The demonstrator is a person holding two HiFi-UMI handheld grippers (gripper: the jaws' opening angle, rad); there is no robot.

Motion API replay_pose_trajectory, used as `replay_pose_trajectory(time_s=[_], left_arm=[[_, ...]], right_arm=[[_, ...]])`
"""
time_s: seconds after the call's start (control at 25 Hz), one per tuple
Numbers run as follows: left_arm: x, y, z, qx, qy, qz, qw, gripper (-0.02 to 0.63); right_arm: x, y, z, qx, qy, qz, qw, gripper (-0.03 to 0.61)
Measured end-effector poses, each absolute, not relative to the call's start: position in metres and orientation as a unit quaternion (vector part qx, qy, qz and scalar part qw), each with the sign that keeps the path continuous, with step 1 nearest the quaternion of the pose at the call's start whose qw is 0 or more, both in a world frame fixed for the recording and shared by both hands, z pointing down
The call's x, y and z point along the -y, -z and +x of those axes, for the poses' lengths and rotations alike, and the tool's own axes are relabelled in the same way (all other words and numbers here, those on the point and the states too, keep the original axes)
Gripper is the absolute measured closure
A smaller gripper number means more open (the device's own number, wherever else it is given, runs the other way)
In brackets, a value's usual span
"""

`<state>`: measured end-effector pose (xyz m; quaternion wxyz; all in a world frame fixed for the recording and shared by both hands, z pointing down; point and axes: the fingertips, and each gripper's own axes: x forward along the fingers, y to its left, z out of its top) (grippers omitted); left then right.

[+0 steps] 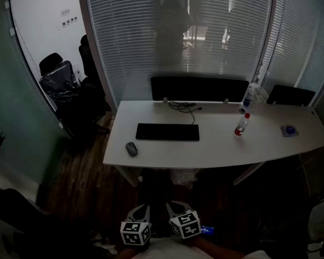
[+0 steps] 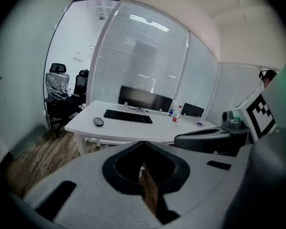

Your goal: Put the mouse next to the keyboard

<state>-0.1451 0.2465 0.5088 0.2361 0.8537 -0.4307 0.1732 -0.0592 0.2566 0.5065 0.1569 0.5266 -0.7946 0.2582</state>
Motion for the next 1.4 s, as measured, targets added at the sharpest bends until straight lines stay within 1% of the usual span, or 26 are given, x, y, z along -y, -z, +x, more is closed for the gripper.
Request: replay_pose_trajectory(time_s=[0.24,0.6,0.84,1.16,1.4], left_arm=[[-0.258,-0.511,-0.111,0.425,-0.176,0.86,0.221,0.612],[-0.223,-0.53,-0.114,0.434,-0.176,0.848,0.246,0.612],[-0.153,-0.534,-0.123,0.428,-0.172,0.852,0.248,0.612],[-0.034,-0.519,-0.149,0.418,-0.167,0.863,0.231,0.612],[0.015,-0.522,-0.159,0.408,-0.173,0.866,0.23,0.612]], right_arm=[[-0.263,-0.517,-0.031,0.797,-0.261,0.52,0.164,0.575],[-0.232,-0.538,-0.03,0.798,-0.27,0.509,0.178,0.575],[-0.169,-0.541,-0.037,0.792,-0.272,0.519,0.173,0.575],[-0.051,-0.518,-0.062,0.785,-0.257,0.541,0.155,0.575],[-0.004,-0.512,-0.082,0.79,-0.245,0.543,0.142,0.575]])
